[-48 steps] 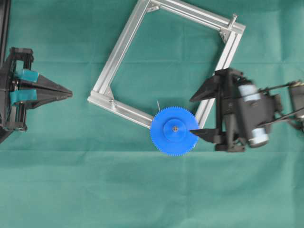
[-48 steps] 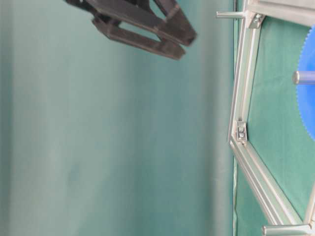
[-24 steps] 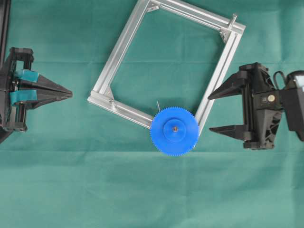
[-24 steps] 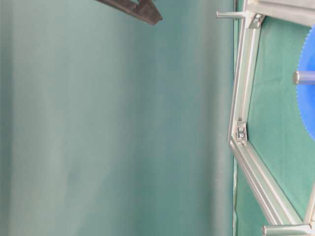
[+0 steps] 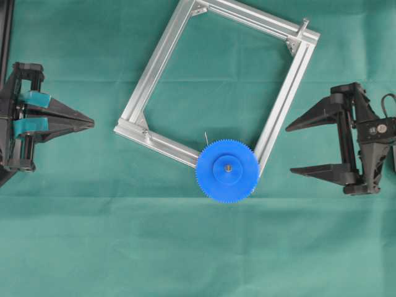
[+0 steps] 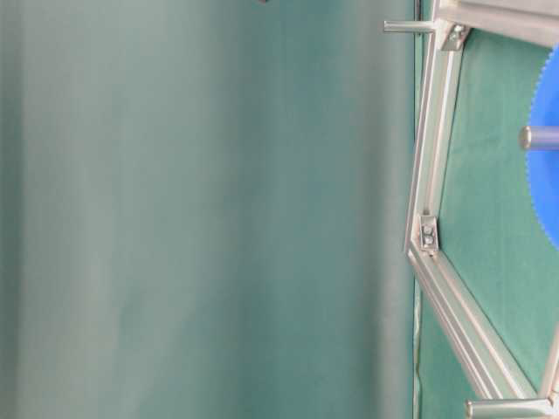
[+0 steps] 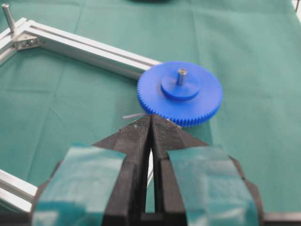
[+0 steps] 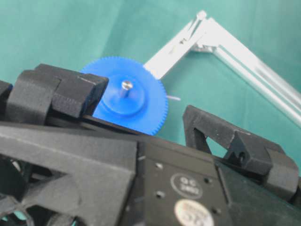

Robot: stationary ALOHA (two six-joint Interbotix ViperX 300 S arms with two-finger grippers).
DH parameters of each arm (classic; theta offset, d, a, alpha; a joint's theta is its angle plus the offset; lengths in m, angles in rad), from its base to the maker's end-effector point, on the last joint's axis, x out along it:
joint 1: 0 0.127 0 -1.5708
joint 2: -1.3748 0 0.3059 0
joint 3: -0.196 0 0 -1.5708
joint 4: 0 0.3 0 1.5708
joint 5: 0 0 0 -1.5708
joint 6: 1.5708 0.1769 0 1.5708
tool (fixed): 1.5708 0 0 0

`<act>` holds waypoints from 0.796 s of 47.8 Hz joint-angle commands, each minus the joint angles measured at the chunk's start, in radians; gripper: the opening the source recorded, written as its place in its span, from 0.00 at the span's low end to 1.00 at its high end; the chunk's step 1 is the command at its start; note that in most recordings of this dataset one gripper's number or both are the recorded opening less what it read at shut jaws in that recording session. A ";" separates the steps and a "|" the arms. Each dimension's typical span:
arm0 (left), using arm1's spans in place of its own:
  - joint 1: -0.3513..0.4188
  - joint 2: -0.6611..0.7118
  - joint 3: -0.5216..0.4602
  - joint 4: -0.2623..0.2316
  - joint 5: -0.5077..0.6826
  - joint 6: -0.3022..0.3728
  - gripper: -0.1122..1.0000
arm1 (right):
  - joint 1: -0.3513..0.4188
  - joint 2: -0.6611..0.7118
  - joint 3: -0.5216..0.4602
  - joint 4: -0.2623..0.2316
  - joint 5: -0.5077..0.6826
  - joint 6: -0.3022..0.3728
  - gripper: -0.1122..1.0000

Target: Find the location of the shaft and insert the gear.

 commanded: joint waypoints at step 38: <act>-0.003 0.008 -0.005 -0.002 -0.005 0.000 0.11 | 0.002 -0.025 0.103 -0.003 -0.129 -0.006 0.86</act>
